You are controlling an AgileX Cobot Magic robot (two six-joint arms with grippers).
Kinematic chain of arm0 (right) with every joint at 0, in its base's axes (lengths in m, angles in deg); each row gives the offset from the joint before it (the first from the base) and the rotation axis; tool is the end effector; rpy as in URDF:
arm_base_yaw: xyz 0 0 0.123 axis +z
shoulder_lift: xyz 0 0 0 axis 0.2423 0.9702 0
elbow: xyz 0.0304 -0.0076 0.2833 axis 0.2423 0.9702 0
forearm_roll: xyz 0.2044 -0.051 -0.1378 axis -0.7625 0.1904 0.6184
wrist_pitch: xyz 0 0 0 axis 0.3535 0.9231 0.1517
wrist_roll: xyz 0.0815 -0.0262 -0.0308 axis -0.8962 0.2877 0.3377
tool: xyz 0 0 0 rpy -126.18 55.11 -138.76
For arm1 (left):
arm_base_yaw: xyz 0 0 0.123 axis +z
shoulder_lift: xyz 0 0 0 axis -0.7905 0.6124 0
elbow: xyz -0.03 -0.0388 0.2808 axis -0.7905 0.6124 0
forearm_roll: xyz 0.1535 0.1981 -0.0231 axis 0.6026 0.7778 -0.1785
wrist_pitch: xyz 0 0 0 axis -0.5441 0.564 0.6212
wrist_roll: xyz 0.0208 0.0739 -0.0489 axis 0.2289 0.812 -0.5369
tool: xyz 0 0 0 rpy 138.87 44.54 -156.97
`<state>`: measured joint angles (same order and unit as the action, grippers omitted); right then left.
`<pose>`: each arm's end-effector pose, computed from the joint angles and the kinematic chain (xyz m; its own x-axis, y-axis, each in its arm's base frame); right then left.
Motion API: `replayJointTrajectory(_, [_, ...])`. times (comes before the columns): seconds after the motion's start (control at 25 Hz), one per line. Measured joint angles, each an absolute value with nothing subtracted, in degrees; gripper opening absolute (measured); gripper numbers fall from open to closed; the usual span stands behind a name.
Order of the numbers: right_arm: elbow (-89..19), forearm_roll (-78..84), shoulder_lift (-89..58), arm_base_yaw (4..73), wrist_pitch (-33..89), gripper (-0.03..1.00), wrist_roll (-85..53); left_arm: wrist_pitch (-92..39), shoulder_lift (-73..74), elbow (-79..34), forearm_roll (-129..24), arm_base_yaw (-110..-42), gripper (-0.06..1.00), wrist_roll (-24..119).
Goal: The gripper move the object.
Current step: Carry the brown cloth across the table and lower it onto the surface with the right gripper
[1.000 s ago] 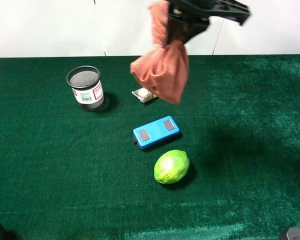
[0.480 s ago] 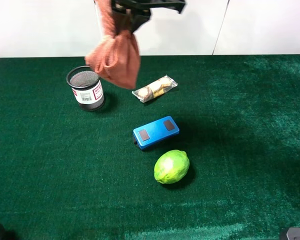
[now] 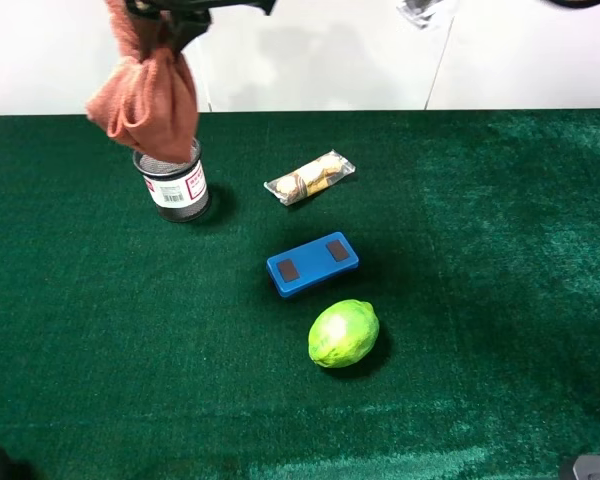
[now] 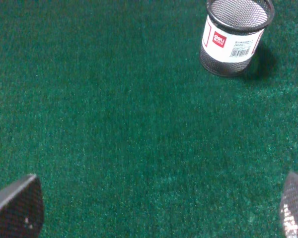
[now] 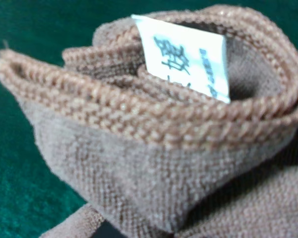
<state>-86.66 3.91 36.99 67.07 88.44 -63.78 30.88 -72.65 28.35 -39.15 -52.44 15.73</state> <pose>0.2828 0.3937 0.3251 -0.8375 -0.3469 -0.4221 -0.4994 0.7994 0.3339 -0.0060 -0.0001 0.2771 -0.4526 0.0378 -0.8909 0.0200 0.9993 0.0322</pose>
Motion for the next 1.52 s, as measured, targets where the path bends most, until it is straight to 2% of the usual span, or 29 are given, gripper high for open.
replayJointTrajectory(0.36, [-88.8, 4.1, 40.1, 70.2, 82.4, 0.07, -58.2, 30.9, -72.6, 28.4, -38.8, -52.4, 0.96, 15.7])
replayJointTrajectory(0.8, [-88.8, 12.6, 43.9, 77.2, 82.1, 0.07, -48.3, 30.9, -72.6, 28.4, -38.8, -52.4, 0.96, 15.7])
replayJointTrajectory(1.52, [-88.8, 13.3, 53.3, 77.5, 83.3, 0.07, -39.7, 30.9, -72.6, 28.4, -38.7, -52.4, 0.96, 15.7])
